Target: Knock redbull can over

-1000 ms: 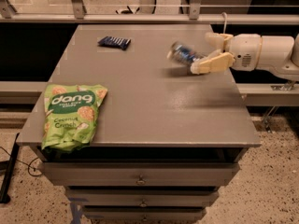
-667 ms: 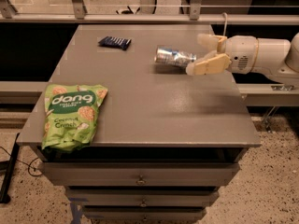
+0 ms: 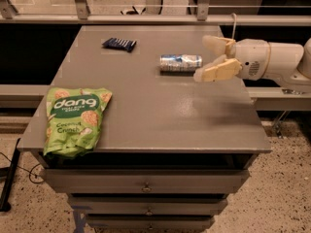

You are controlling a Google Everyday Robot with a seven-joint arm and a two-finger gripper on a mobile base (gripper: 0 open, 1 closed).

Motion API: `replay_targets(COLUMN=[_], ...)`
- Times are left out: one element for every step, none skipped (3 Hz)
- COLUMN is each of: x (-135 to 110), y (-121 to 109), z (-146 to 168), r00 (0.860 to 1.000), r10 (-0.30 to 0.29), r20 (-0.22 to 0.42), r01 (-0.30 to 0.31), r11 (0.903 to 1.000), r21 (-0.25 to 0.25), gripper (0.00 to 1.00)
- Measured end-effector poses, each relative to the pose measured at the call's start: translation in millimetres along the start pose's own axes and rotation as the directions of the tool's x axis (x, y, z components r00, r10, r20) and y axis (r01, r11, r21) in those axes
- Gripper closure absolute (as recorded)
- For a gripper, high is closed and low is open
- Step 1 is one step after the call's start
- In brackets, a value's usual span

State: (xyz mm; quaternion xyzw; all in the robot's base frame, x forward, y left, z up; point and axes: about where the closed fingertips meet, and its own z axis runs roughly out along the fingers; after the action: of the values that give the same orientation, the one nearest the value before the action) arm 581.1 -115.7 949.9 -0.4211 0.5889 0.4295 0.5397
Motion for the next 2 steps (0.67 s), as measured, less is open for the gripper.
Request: replay_targets(x=[3.6, 2.6], y=[-3.6, -0.3], z=[-16.8, -18.3], r00=[0.999, 0.999], r10=[-0.028, -0.034], r20=[-0.031, -0.030], r01=[0.029, 0.034], r11=[0.9996, 0.9994], r21=[0.006, -0.007], gripper=[0.00, 0.00])
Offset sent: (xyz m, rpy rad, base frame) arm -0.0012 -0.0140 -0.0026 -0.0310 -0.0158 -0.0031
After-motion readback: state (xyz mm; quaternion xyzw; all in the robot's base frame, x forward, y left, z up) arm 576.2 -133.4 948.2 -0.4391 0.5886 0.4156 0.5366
